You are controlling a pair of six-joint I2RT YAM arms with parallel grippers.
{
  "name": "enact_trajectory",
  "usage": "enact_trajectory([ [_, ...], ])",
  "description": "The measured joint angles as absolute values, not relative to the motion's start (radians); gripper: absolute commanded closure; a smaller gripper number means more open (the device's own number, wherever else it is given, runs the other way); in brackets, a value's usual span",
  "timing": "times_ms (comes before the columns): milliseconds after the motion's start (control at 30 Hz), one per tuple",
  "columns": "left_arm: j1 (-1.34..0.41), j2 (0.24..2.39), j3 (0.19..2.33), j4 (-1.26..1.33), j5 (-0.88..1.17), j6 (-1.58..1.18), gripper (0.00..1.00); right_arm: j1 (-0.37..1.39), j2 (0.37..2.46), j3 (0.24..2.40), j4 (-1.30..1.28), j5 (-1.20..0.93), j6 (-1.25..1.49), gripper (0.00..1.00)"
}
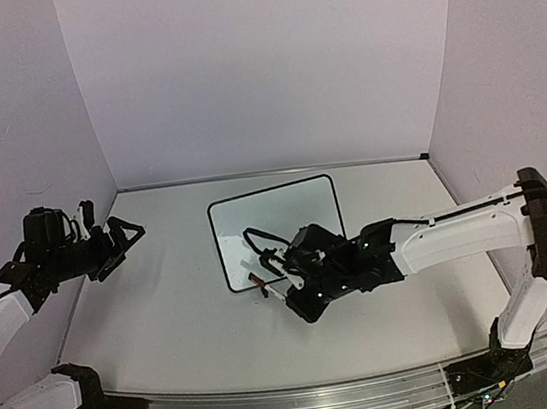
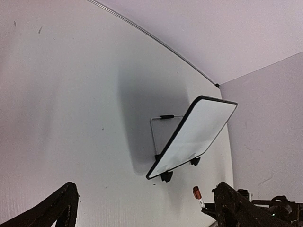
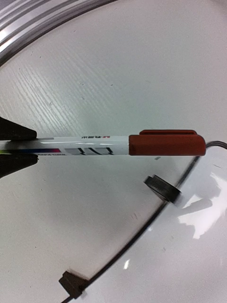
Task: Write a sentence on the whiteboard
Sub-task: Pick up the whiteboard marker from the center of the board, then pass from the right arm to the left
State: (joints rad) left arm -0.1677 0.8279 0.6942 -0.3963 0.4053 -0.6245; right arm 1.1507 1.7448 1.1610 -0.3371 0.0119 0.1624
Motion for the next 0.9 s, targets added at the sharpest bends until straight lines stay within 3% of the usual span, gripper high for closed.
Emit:
enact_trajectory([
  [333,-0.279,0.844,0.650,-0.184,0.485,-0.784,0.01,1.151,1.710,1.168,-0.160,0.060,0.347,1.00],
  [667,-0.561,1.076,0.696,-0.030,0.427,-0.805,0.00,1.151,1.741,1.214,-0.059,0.060,0.389,1.00],
  [900,-0.664,1.227,0.783,0.033,0.423,-0.782,0.03,1.151,1.744,1.221,-0.021,0.059,0.402,1.00],
])
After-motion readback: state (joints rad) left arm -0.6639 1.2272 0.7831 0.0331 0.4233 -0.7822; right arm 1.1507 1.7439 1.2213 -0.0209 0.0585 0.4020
